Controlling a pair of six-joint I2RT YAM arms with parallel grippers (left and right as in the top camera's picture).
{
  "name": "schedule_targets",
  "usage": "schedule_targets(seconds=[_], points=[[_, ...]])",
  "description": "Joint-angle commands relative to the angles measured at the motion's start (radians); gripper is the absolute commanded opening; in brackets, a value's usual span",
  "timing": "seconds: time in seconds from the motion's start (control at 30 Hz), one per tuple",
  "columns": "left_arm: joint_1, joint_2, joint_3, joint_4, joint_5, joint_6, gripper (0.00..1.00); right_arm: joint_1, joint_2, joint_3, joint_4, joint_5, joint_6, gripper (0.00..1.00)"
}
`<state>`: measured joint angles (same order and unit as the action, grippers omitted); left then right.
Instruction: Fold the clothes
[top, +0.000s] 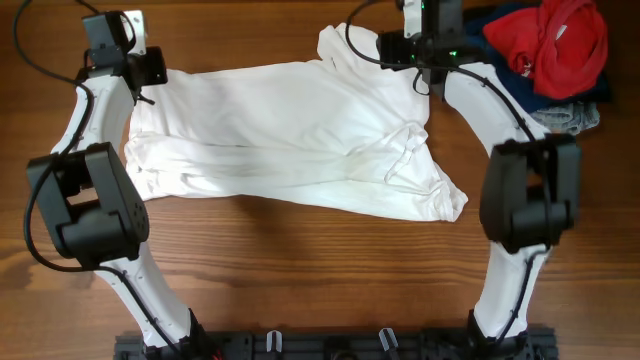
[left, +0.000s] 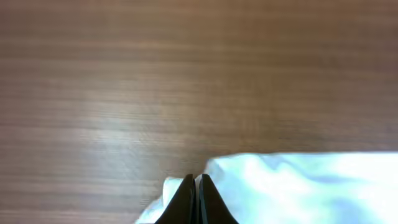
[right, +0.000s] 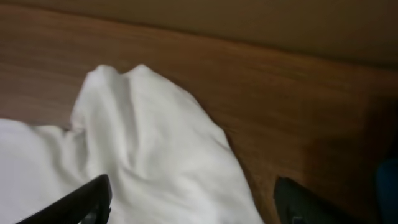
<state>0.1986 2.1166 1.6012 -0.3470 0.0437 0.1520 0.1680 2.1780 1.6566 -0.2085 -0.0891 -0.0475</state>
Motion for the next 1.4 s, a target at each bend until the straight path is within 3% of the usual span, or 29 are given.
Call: schedule_targets(seconds=[0.0,0.2,0.37,0.43,0.5,0.57,0.67,0.77,0.87,1.2,1.3,1.33,1.37], points=[[-0.014,-0.011,0.011,-0.025,0.011,-0.01,0.04,-0.017,0.092,0.006,0.074,0.003,0.001,0.84],[-0.018,-0.011,0.011,-0.031,0.011,-0.01,0.04,-0.042,0.19,0.007,0.141,-0.024,0.038,0.81],[-0.018,-0.011,0.011,-0.031,0.011,-0.01,0.04,-0.044,0.235,0.007,0.18,-0.032,0.065,0.71],[-0.018,-0.011,0.011,-0.031,0.011,-0.01,0.04,-0.044,0.249,0.007,0.193,-0.04,0.085,0.62],[-0.018,-0.011,0.011,-0.028,0.011,-0.01,0.04,-0.044,0.248,0.013,0.194,-0.04,0.103,0.44],[-0.018,-0.011,0.011,-0.024,0.011,-0.01,0.04,-0.044,0.24,0.035,0.175,-0.039,0.121,0.37],[-0.018,-0.011,0.011,-0.024,0.011,-0.009,0.04,-0.044,0.211,0.09,0.108,-0.039,0.127,0.13],[-0.018,-0.011,0.011,-0.024,0.011,0.001,0.04,-0.044,0.183,0.164,0.0,-0.039,0.112,0.12],[-0.018,-0.014,0.011,-0.025,0.011,0.001,0.04,-0.044,0.135,0.201,-0.091,-0.039,0.095,0.04],[-0.017,-0.106,0.011,-0.082,-0.011,-0.003,0.04,-0.044,0.025,0.204,-0.301,-0.086,0.07,0.04],[-0.017,-0.126,0.011,-0.117,-0.01,-0.005,0.04,-0.044,0.026,0.203,-0.289,-0.092,0.073,0.04],[-0.017,-0.126,0.011,-0.118,-0.006,-0.006,0.04,-0.044,0.034,0.201,-0.266,-0.091,0.069,0.13],[-0.017,-0.125,0.011,-0.12,-0.006,-0.007,0.04,-0.044,0.046,0.201,-0.239,-0.091,0.069,0.34]])
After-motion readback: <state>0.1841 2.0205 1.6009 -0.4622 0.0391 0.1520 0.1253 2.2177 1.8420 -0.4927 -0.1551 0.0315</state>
